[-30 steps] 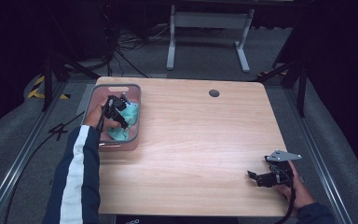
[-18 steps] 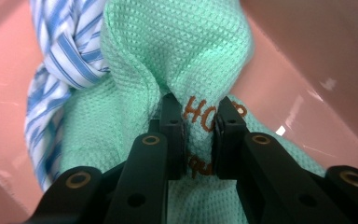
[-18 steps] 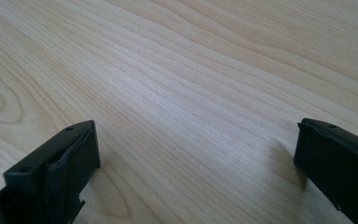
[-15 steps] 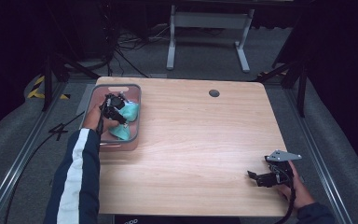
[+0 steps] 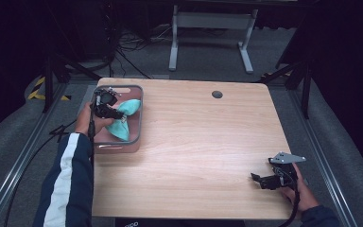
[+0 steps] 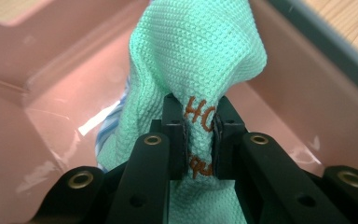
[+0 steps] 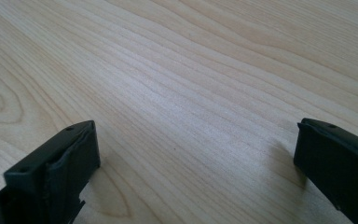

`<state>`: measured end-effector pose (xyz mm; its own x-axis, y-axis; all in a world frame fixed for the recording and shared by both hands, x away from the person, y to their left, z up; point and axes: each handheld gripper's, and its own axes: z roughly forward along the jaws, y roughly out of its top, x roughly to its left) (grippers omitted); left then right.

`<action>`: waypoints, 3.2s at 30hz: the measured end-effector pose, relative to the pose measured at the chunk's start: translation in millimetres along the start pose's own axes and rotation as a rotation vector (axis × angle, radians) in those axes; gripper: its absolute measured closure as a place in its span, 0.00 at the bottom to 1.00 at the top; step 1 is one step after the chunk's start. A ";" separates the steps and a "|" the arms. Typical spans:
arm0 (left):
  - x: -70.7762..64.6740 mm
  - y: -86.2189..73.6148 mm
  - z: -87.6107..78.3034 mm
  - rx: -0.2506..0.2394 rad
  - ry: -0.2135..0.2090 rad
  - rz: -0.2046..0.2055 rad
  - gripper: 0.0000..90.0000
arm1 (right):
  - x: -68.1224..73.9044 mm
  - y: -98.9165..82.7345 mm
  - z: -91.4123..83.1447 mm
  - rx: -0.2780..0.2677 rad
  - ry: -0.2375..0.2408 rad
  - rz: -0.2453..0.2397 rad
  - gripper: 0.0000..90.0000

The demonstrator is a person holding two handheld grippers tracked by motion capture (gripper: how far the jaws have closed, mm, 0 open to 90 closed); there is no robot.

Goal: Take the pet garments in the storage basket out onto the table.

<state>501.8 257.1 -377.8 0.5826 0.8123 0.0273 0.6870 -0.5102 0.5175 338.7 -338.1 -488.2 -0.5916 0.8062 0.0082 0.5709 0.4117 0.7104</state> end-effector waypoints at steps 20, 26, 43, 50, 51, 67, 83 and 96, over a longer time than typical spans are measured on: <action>-12.7 -8.2 -70.8 -0.231 0.016 0.038 0.88 | 0.0 -0.2 0.0 0.001 -0.002 -0.003 0.01; -18.9 -8.4 -85.8 -0.279 0.015 0.062 0.88 | 0.0 -0.2 0.0 0.001 -0.002 -0.003 0.01; -57.4 6.4 -109.3 -0.341 -0.027 0.183 0.88 | 0.1 -0.2 0.0 0.001 -0.002 -0.002 0.01; -77.7 15.7 -111.3 -0.353 -0.054 0.235 0.88 | 0.1 -0.2 0.0 0.001 -0.002 -0.002 0.01; -77.7 15.7 -111.3 -0.353 -0.054 0.235 0.88 | 0.1 -0.2 0.0 0.001 -0.002 -0.002 0.01; -120.3 36.5 -93.1 -0.327 -0.129 0.346 0.88 | 0.0 -0.2 -0.1 0.001 -0.002 -0.003 0.01; -163.5 52.0 -49.6 -0.253 -0.209 0.438 0.88 | 0.1 -0.2 -0.1 0.002 -0.002 -0.002 0.01; -191.0 56.8 5.3 -0.154 -0.235 0.468 0.88 | 0.1 -0.2 -0.1 0.001 -0.002 -0.003 0.01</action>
<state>431.9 71.5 -358.2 0.9044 0.4144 0.1015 0.2700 -0.7402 0.6158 338.5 -338.2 -488.3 -0.5920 0.8059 0.0050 0.5701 0.4144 0.7094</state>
